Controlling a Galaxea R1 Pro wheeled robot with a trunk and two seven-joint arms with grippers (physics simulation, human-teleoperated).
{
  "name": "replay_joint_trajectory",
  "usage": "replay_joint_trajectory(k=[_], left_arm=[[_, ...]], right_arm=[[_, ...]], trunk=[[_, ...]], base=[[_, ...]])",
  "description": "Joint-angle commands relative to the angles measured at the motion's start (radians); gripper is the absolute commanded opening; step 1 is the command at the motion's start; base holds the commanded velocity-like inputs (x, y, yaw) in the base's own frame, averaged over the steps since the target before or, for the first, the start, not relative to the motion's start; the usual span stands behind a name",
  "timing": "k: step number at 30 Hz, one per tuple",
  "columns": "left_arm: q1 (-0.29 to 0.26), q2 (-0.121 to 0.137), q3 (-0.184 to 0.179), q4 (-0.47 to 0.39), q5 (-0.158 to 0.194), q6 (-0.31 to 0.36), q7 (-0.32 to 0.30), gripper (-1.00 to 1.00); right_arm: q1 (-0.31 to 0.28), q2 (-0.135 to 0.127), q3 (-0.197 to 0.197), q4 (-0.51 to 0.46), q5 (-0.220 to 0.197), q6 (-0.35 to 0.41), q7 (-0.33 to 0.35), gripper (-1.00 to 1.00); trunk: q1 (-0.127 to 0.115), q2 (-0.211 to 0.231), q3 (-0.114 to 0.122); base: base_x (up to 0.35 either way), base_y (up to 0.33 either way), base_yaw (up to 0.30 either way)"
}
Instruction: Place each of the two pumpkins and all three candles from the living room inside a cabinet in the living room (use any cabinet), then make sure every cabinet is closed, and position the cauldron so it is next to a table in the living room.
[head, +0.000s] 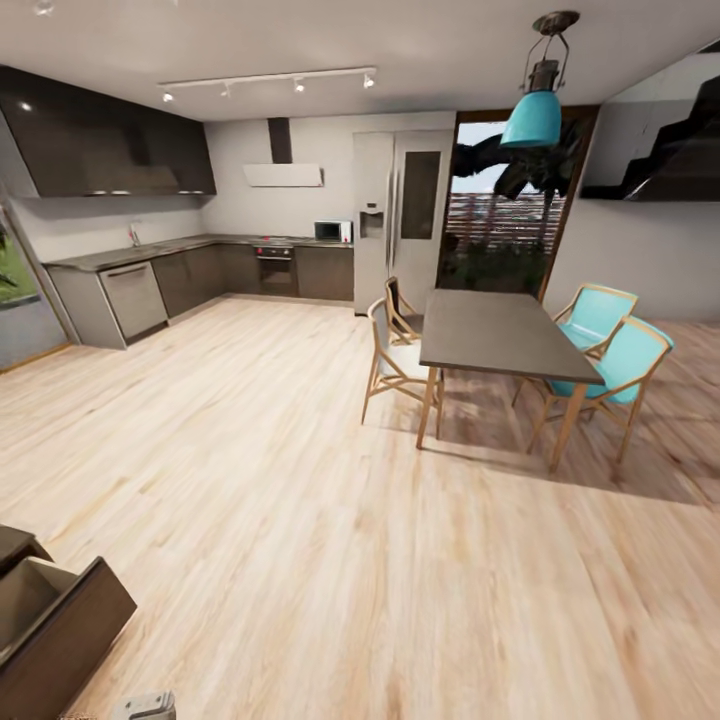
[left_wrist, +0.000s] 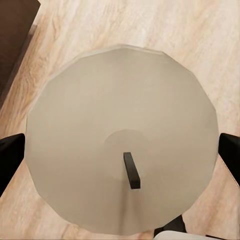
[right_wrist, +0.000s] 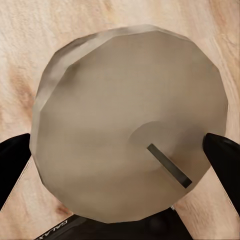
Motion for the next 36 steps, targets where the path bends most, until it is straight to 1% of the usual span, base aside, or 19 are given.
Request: replay_joint_trajectory(k=[1, 26, 31, 36], left_arm=[[0.000, 0.000, 0.000, 0.000, 0.000, 0.000, 0.000, -1.00], [0.000, -0.002, 0.000, 0.000, -0.003, -0.001, 0.000, -1.00], [0.000, -0.003, 0.000, 0.000, -0.003, 0.000, 0.000, -1.00], [0.000, -0.002, 0.000, 0.000, -0.003, 0.000, 0.000, -1.00]], right_arm=[[0.000, 0.000, 0.000, 0.000, 0.002, 0.000, 0.000, -1.00], [0.000, 0.001, 0.000, 0.000, 0.001, 0.001, 0.000, -1.00], [0.000, 0.001, 0.000, 0.000, 0.000, 0.002, 0.000, -1.00], [0.000, 0.001, 0.000, 0.000, 0.001, 0.003, 0.000, -1.00]], trunk=[[0.000, 0.000, 0.000], [0.000, 0.000, 0.000], [0.000, 0.000, 0.000], [0.000, 0.000, 0.000]], base=[[0.287, -0.203, 0.292], [0.240, -0.238, 0.292], [0.090, -0.267, 0.292], [0.007, -0.061, 0.292]])
